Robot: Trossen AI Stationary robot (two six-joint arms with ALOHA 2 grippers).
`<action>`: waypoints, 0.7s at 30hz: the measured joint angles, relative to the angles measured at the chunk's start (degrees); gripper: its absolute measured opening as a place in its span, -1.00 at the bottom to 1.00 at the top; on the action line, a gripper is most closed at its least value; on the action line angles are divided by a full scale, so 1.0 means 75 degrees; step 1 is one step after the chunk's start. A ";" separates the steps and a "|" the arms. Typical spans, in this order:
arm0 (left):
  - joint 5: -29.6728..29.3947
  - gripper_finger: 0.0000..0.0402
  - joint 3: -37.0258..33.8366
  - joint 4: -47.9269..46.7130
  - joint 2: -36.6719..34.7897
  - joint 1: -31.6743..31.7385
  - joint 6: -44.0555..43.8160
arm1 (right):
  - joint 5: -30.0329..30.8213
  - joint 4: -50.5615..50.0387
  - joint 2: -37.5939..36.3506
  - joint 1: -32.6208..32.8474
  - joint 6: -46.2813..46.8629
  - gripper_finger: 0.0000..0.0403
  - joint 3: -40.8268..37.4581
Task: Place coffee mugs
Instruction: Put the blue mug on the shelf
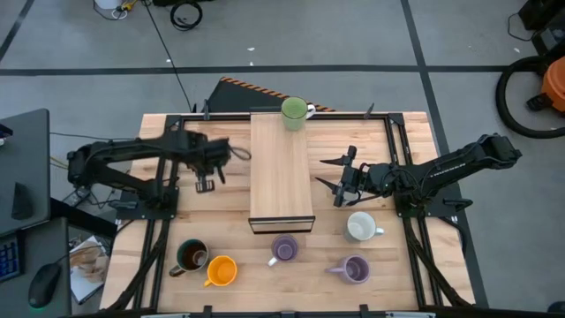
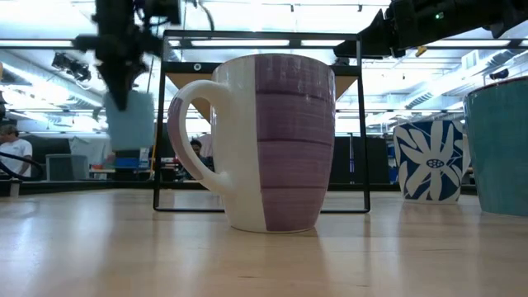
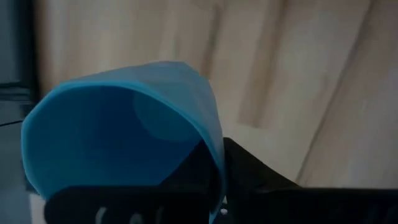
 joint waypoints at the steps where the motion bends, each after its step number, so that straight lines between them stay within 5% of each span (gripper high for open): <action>1: -0.0073 -0.88 0.0245 -0.0008 0.0056 0.0123 0.0010 | -0.0002 -0.0001 0.0000 0.0000 0.0040 0.26 0.0000; 11: -0.0399 -0.88 0.2387 0.0695 0.1035 0.0888 0.0125 | 0.0019 0.0031 0.0000 0.0003 0.0057 0.26 0.0000; 21: 0.0144 -0.86 0.3987 0.0845 0.2474 0.0959 0.0466 | -0.0122 0.0070 0.0000 0.0003 0.0059 0.26 0.0000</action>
